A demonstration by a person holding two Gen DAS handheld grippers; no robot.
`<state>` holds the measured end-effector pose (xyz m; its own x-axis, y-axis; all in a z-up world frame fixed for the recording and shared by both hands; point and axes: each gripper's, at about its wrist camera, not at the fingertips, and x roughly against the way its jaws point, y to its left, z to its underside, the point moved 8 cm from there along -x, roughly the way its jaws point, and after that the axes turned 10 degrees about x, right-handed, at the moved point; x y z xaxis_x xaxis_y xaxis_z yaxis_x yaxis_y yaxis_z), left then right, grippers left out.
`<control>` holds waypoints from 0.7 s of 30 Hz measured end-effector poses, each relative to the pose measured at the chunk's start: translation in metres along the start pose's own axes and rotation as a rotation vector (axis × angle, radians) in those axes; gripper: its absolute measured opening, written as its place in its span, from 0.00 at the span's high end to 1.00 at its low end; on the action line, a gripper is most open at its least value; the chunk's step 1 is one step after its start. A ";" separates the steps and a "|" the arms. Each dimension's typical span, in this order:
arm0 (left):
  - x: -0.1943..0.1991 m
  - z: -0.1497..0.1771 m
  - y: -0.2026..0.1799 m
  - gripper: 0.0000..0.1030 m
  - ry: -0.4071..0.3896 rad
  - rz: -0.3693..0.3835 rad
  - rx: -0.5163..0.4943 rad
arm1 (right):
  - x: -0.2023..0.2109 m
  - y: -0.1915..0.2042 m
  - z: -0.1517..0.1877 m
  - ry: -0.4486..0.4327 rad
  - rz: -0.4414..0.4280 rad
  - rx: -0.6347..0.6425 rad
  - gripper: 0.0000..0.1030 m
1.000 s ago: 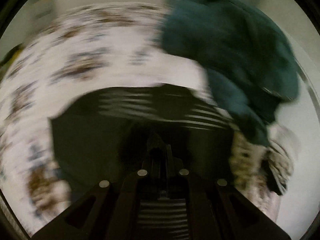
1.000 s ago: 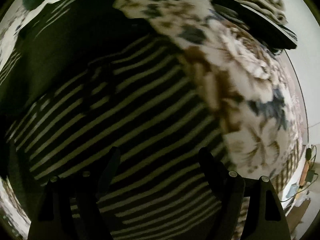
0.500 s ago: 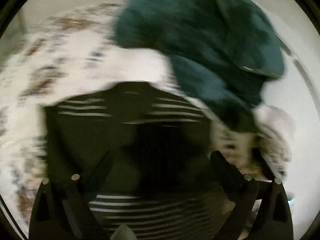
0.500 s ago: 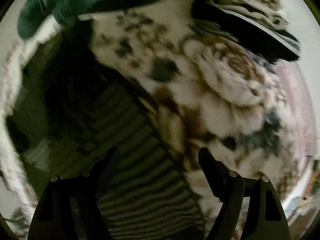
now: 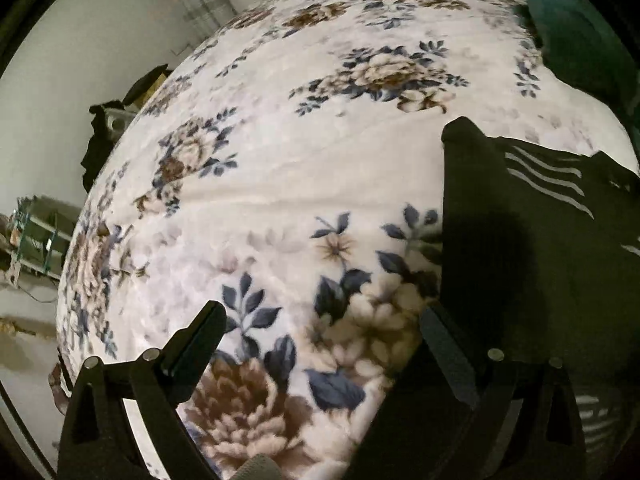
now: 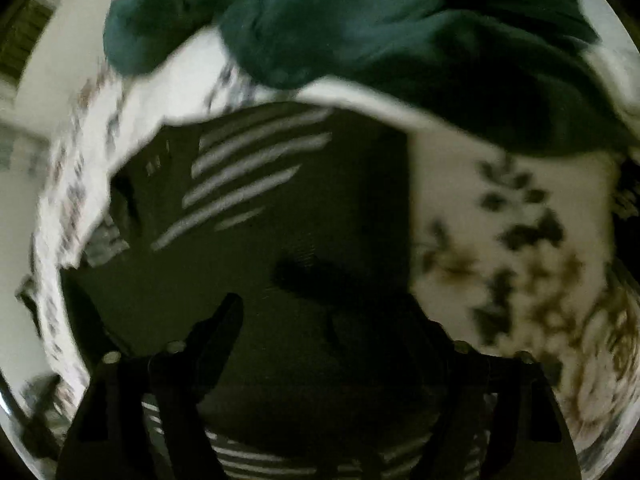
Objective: Fold small clothes
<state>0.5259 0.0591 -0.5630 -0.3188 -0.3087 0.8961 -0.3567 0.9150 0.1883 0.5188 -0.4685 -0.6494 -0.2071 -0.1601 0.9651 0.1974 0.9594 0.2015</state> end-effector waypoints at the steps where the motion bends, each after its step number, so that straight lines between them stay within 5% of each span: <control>1: -0.004 0.000 -0.005 0.04 0.008 0.004 0.003 | -0.002 0.003 0.001 -0.006 0.085 0.046 0.82; 4: -0.017 -0.001 -0.022 0.04 0.034 0.022 -0.002 | 0.009 -0.002 0.006 -0.071 0.137 0.047 0.91; 11: -0.043 -0.010 -0.060 0.04 0.068 0.022 -0.073 | 0.040 -0.031 0.016 -0.141 0.222 -0.077 0.94; 15: -0.047 -0.016 -0.073 0.04 0.062 0.026 -0.112 | 0.049 -0.049 0.024 -0.112 0.150 -0.175 0.93; 17: -0.048 -0.018 -0.078 0.04 0.056 0.026 -0.134 | 0.047 -0.053 0.023 -0.076 0.053 -0.226 0.82; 19: -0.049 -0.018 -0.081 0.04 0.051 0.023 -0.151 | 0.060 -0.055 0.018 -0.116 0.010 -0.239 0.60; 21: -0.050 -0.018 -0.084 0.04 0.048 0.025 -0.163 | 0.069 -0.049 0.011 -0.162 -0.009 -0.218 0.59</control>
<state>0.5879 0.0021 -0.6161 -0.2825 -0.2761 0.9187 -0.2005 0.9535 0.2249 0.4846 -0.5243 -0.5946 -0.3573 -0.1125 0.9272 0.3926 0.8827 0.2584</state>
